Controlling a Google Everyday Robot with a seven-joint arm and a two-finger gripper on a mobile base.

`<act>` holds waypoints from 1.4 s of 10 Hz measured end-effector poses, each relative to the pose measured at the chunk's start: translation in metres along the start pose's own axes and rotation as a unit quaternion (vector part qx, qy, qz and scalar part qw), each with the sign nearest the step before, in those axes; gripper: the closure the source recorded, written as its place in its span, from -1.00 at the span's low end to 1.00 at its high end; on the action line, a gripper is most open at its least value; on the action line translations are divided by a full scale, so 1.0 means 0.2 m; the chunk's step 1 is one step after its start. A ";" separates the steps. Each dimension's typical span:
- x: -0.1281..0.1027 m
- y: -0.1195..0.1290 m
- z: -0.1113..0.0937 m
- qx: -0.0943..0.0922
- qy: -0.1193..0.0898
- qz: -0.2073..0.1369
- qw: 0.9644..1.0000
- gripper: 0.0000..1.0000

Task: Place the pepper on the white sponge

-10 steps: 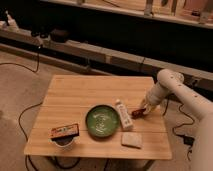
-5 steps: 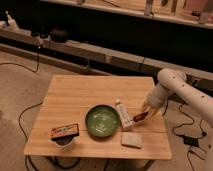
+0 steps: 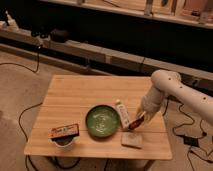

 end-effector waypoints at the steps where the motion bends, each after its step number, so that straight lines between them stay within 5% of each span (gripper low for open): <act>1: -0.01 0.01 -0.01 0.002 0.005 -0.002 1.000 0.73; 5: -0.01 0.03 -0.04 0.021 0.048 0.002 0.999 0.73; 10: -0.01 0.03 -0.04 0.022 0.049 0.003 0.999 0.73; 14: -0.08 0.22 0.06 -0.011 0.056 0.004 0.998 0.73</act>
